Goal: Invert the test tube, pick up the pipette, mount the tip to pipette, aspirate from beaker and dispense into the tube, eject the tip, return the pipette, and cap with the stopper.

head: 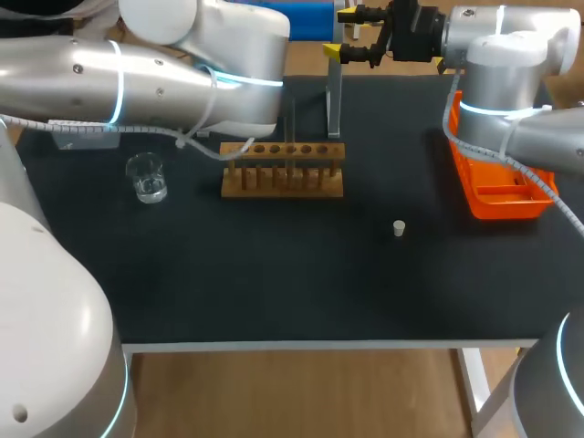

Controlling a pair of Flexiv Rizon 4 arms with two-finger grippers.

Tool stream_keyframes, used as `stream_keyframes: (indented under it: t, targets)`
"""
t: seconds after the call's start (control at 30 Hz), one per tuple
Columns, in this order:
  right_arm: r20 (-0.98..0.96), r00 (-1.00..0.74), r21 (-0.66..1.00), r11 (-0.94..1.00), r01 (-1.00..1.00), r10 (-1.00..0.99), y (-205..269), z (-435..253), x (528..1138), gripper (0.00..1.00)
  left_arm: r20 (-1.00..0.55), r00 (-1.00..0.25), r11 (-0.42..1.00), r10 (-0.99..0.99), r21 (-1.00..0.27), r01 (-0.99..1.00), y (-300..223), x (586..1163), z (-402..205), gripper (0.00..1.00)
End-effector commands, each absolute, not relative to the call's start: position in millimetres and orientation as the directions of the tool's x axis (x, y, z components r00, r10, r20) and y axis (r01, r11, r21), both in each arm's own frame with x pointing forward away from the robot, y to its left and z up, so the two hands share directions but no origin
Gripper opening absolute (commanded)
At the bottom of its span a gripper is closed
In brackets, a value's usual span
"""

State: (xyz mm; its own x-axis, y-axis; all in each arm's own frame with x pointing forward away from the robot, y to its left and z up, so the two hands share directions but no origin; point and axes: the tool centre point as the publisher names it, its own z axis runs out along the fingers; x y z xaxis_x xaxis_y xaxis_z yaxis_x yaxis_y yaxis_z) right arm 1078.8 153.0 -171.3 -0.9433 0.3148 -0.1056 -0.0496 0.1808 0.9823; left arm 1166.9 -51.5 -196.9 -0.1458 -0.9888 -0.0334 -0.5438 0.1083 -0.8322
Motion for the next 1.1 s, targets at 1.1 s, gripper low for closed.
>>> stream_keyframes:
  t: [1.1]
  targets:
    - [-0.105,-0.944,0.982,0.182,-0.049,0.312,152.1,-171.1,1079.3,1.00,0.038,-0.892,0.262,-0.450,-0.950,-0.172,-77.2,998.7,-186.2,1.00]
